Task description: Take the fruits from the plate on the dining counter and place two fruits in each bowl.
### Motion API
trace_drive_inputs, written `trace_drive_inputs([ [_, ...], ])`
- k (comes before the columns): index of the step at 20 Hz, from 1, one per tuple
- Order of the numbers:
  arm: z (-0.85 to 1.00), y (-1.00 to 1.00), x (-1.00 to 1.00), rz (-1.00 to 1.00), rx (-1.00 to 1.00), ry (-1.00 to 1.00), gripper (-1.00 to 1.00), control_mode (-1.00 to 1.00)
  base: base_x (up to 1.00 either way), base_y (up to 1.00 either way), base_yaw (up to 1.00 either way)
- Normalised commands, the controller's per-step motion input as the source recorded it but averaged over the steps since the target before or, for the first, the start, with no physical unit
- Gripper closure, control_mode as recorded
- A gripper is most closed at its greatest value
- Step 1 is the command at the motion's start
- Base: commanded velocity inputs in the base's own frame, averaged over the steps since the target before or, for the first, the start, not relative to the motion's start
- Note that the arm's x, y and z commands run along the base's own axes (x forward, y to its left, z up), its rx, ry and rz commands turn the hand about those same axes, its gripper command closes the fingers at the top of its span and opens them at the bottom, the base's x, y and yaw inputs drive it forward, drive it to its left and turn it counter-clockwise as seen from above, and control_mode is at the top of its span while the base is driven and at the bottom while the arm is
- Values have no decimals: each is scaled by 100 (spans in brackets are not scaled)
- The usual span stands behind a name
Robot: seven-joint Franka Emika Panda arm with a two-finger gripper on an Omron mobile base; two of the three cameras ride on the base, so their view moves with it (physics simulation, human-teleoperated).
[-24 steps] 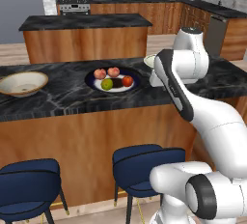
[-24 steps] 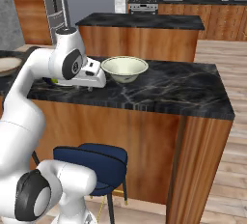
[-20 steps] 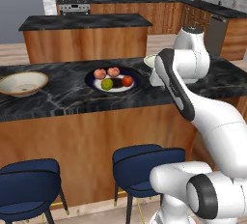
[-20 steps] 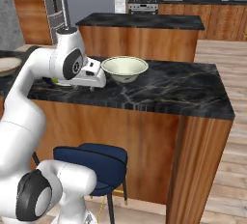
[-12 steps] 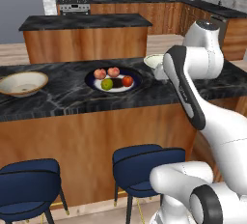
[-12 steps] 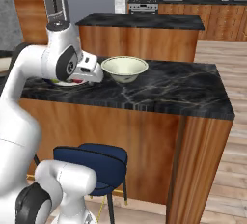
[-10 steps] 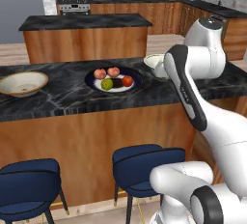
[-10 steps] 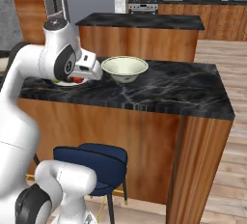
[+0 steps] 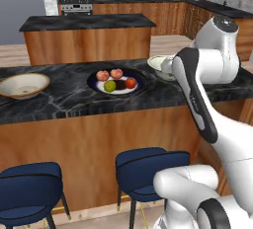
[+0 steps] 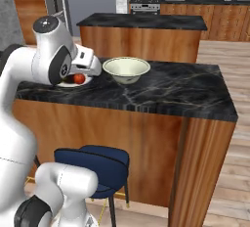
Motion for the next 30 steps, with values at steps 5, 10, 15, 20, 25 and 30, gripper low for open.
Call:
trace_drive_inputs([
  [5, 0, 0, 0, 0, 0, 0, -100, 100, 57, 79, 0],
  [10, 0, 0, 0, 0, 0, 0, -100, 100, 84, 92, -2],
  [15, 0, 0, 0, 0, 0, 0, -100, 100, 80, 22, 0],
  [20, 8, 15, 81, 14, -7, 7, -100, -100, 0, 0, 0],
  [25, -15, 24, 77, 16, -11, 21, -100, -100, 0, 0, 0],
  [30, -59, 21, 5, 4, -7, 5, -100, -100, 0, 0, 0],
])
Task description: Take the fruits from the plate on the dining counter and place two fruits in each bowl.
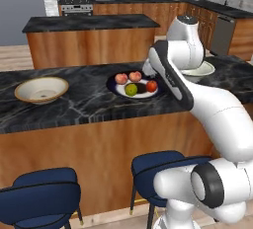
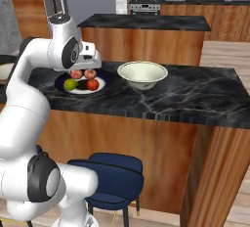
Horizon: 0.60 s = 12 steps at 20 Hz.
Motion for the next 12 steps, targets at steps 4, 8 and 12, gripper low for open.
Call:
trace_drive_inputs([
  [4, -76, 1, 11, 0, -4, 0, -100, -100, 0, 0, 0],
  [8, -31, -1, 40, -8, 7, 5, -100, -100, 0, 0, 0],
  [12, -7, 0, 69, -18, 13, 13, -100, -100, 0, 0, 0],
])
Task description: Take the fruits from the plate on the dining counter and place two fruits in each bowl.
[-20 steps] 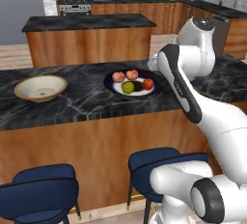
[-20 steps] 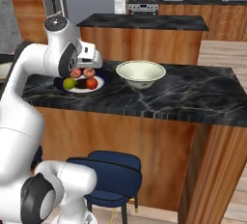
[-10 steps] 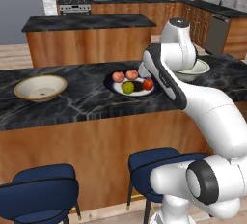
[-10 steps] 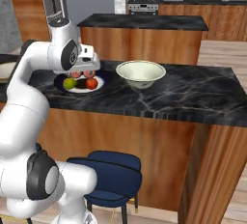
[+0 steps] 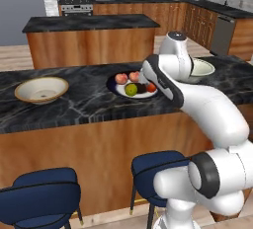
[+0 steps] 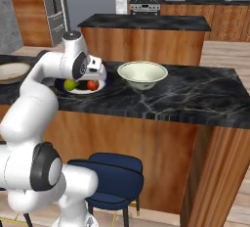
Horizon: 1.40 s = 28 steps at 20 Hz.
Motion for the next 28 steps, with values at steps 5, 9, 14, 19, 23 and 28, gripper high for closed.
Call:
trace_drive_inputs([
  [5, 0, 0, 57, -5, 0, 31, -100, -100, 0, 0, 0],
  [9, -3, 0, 8, 0, 0, 12, -100, -100, 0, 0, 0],
  [14, -13, 0, 18, 0, -1, 5, -100, -100, 0, 0, 0],
  [19, -31, 0, -4, 0, 0, 0, -100, -100, 0, 0, 0],
  [23, -36, 0, -15, 0, 0, 0, -100, -100, 0, 0, 0],
  [28, -29, 0, 0, 0, 0, 0, -100, -100, 0, 0, 0],
])
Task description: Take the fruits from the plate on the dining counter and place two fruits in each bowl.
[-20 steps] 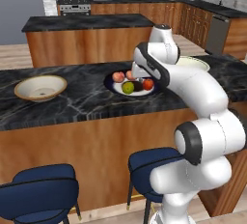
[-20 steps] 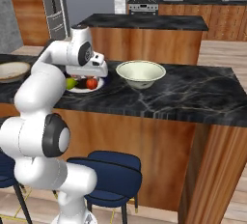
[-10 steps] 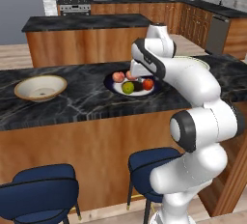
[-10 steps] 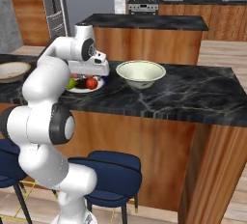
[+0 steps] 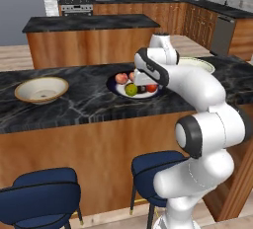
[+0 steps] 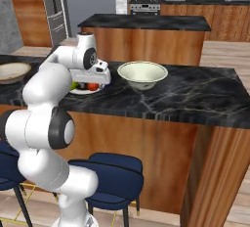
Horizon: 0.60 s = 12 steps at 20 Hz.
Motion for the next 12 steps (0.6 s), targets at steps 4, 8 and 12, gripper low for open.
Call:
trace_drive_inputs([
  [4, -4, 0, 1, 0, 0, 0, -100, -100, 0, 0, 0],
  [8, 0, 0, 0, 0, 0, 0, 100, -100, 0, 0, 0],
  [12, 14, 0, 0, 0, 0, 0, 100, -100, 0, 0, 0],
])
